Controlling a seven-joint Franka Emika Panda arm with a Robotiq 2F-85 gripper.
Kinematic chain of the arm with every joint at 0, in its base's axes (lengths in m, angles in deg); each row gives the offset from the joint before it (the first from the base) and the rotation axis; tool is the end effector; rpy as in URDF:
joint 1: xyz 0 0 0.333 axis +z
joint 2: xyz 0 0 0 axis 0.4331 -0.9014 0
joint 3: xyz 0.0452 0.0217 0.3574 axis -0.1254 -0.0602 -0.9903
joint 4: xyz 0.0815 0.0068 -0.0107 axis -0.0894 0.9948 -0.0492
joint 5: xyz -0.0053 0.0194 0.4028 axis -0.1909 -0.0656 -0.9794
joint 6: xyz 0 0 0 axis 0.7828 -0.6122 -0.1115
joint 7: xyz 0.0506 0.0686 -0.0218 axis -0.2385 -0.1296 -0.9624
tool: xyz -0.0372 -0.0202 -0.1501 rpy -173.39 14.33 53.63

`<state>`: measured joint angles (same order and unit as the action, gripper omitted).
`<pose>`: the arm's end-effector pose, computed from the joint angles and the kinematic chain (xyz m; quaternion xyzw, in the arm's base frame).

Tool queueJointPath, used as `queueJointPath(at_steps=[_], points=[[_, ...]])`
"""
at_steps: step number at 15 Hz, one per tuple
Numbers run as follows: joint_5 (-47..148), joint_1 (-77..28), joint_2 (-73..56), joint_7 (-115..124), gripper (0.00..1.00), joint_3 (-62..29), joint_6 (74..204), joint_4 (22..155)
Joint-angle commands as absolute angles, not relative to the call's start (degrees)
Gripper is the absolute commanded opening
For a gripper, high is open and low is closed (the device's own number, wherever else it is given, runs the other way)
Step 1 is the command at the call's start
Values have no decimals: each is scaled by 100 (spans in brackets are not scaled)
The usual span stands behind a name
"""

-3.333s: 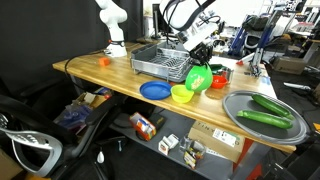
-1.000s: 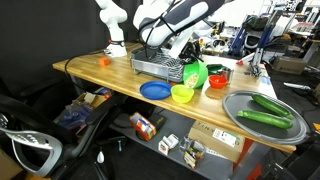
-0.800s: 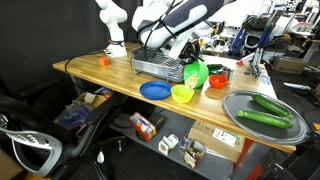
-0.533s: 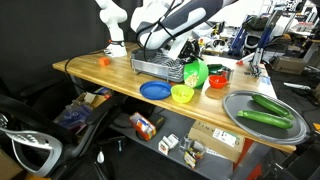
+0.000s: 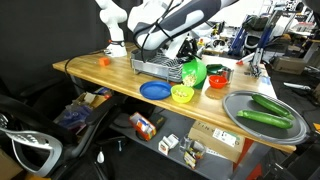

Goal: Get the green bowl and pour some of its contents in the yellow bowl

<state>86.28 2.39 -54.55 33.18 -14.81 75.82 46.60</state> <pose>0.7122 0.2035 0.2209 0.8636 -0.0630 -0.1123 0.4874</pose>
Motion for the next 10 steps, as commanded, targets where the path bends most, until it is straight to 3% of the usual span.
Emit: queueJointPath(at_steps=[1, 10], points=[[8744, 313, -5671, 3087, 1, -1404, 7314, 4302], [8771, 323, -5746, 3064, 1, -1407, 7187, 4170]])
